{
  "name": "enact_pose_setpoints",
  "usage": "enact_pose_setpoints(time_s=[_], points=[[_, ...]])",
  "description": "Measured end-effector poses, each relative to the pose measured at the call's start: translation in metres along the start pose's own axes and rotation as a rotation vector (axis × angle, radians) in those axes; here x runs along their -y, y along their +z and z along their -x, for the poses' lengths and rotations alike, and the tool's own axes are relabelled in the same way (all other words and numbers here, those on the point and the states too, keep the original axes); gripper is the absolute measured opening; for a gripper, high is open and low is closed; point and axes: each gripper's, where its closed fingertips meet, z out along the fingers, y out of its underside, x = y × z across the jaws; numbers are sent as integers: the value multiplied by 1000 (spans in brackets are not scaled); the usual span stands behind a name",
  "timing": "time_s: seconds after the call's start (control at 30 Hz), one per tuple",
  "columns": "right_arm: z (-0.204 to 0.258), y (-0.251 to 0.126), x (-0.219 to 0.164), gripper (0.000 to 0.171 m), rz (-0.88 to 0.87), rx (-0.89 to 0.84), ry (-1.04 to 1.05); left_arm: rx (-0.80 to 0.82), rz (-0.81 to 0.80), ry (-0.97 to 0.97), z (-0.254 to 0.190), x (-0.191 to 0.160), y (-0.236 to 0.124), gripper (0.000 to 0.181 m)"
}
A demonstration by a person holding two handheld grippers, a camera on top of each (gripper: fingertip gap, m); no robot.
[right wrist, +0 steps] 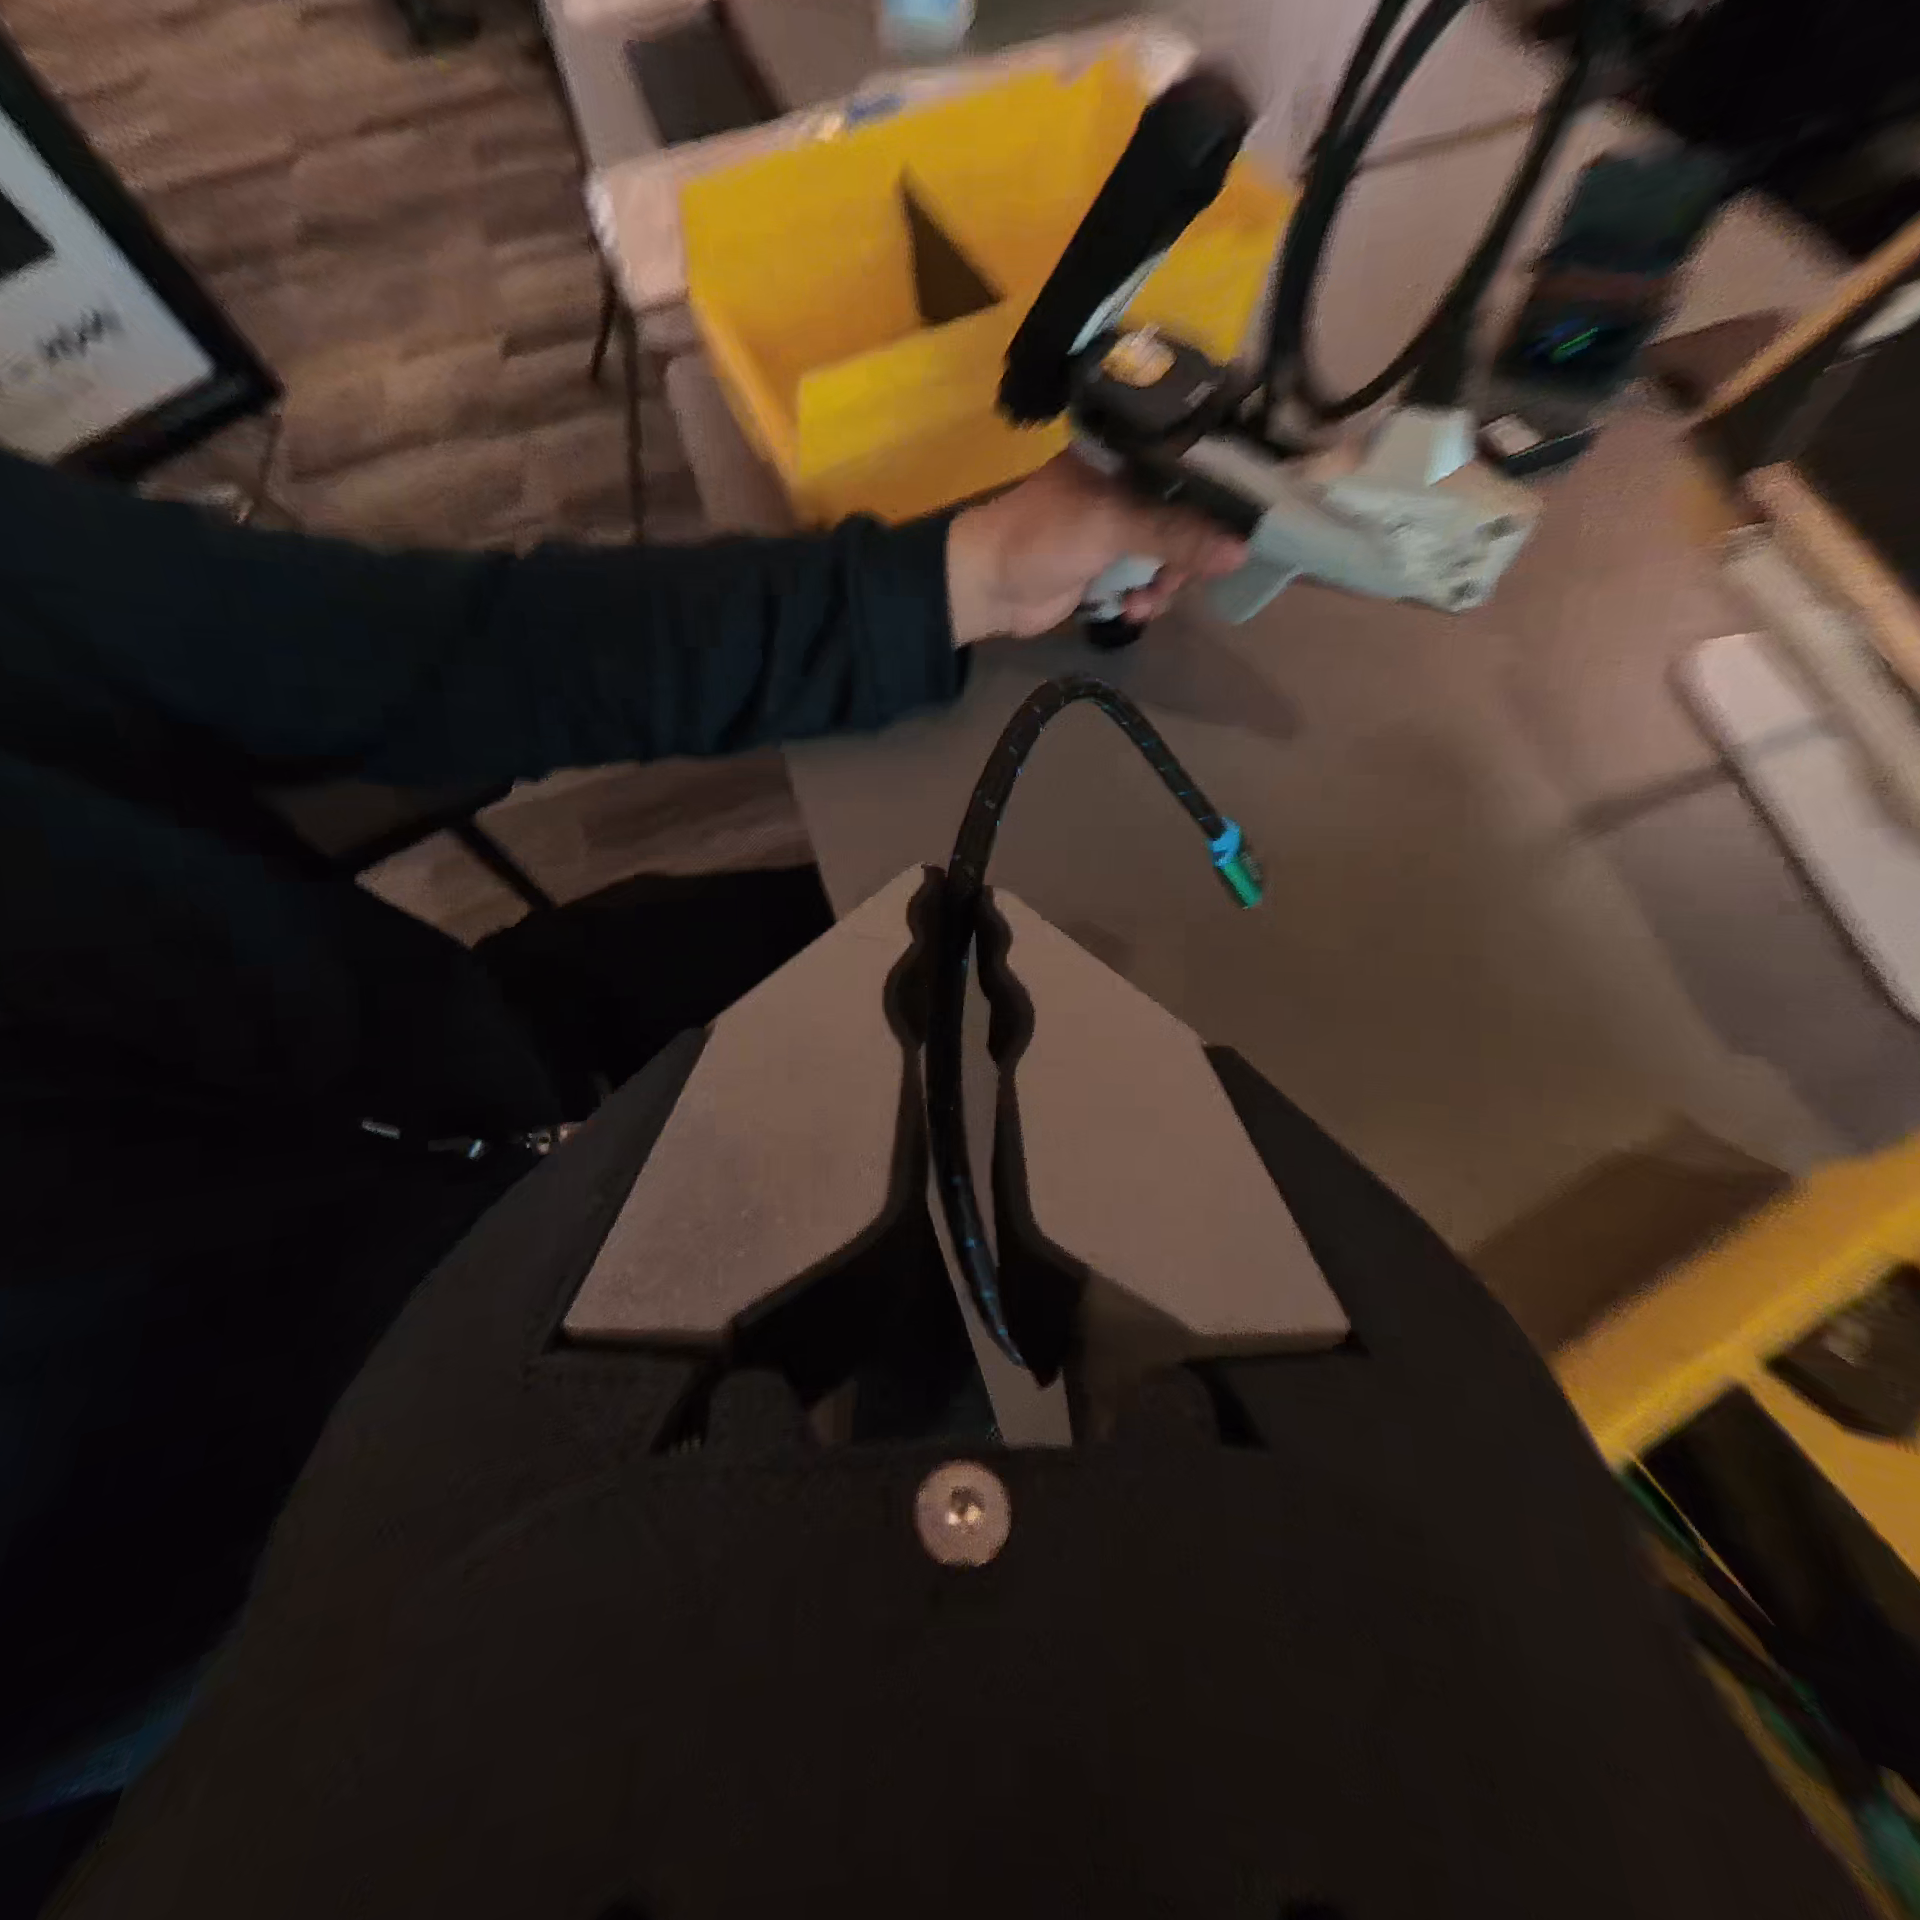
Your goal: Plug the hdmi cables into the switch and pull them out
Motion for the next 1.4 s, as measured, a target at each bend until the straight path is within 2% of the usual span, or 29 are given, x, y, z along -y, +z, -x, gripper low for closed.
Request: enact_pose_setpoints(time_s=[0.1,0.23,0.3,0.37,0.5,0.67,0.87,0.93,1.0,1.13,1.2,1.23,1.33,1.4], points=[[-6,-76,31,4,-95,-155,11,-2,4,-8,0,-1,0,29],[-30,-168,40,3,-80,-528,-26,11,20,18,-2,-3,1,29],[-35,-195,43,3,-89,-651,-72,11,22,27,-3,-4,2,29],[-44,-206,42,4,-94,-752,-158,4,26,19,-3,-5,3,28],[-72,-181,10,4,-50,-740,-218,3,37,12,-3,-8,3,29],[-131,-159,-59,4,84,-661,-104,20,54,56,-5,-10,2,28],[-143,-130,-144,3,328,-486,4,4,69,58,-7,-12,5,29],[-146,-120,-162,4,389,-454,57,-29,67,52,-11,-12,7,29],[-142,-105,-175,4,416,-347,168,-91,55,33,-20,-11,8,29],[-135,-89,-199,6,520,-198,323,-290,46,-17,-51,-10,8,28],[-137,-93,-202,10,546,-217,295,-355,50,-10,-63,-11,8,28],[-138,-95,-194,10,515,-232,273,-383,50,-4,-69,-11,7,28],[-142,-103,-159,29,362,-299,234,-465,39,11,-84,-9,4,29],[-143,-105,-138,30,284,-346,218,-523,32,23,-95,-8,0,28]])
